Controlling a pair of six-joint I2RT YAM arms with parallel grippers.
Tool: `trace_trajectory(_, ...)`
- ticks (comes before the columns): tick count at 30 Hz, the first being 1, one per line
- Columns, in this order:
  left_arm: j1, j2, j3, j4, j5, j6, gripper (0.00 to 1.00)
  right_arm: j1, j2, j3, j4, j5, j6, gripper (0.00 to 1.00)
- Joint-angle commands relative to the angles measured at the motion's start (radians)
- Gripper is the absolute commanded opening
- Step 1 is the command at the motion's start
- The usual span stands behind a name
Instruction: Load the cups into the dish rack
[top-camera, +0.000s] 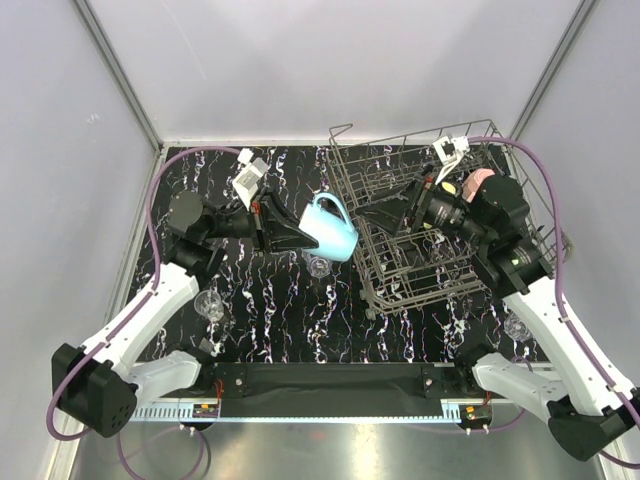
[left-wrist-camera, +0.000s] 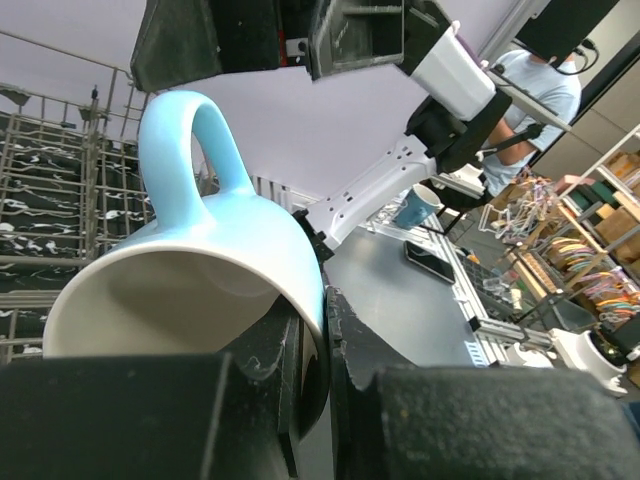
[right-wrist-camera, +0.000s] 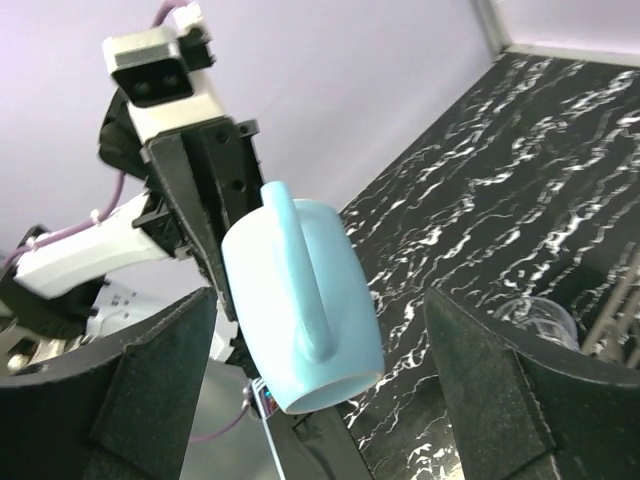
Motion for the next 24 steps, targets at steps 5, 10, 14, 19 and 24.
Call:
trace_trajectory(5, -0.008, 0.04, -0.019, 0.42, 0.008, -0.232, 0.0, 0.015, 0.059, -0.063, 0.267, -0.169, 0.067, 0.85)
trace_trajectory(10, -0.008, 0.087, -0.025, 0.541, 0.017, -0.35, 0.0, 0.066, 0.101, -0.076, 0.388, -0.166, 0.118, 0.8)
trace_trajectory(14, -0.008, 0.103, -0.033, 0.629, 0.014, -0.407, 0.0, 0.1, 0.108, -0.105, 0.474, -0.122, 0.147, 0.76)
trace_trajectory(19, -0.008, 0.106, -0.033, 0.626, 0.01, -0.409, 0.0, 0.147, 0.145, -0.123, 0.531, -0.074, 0.164, 0.66)
trace_trajectory(24, -0.008, 0.11, -0.033, 0.626, 0.011, -0.41, 0.0, 0.201, 0.17, -0.134, 0.584, 0.009, 0.167, 0.53)
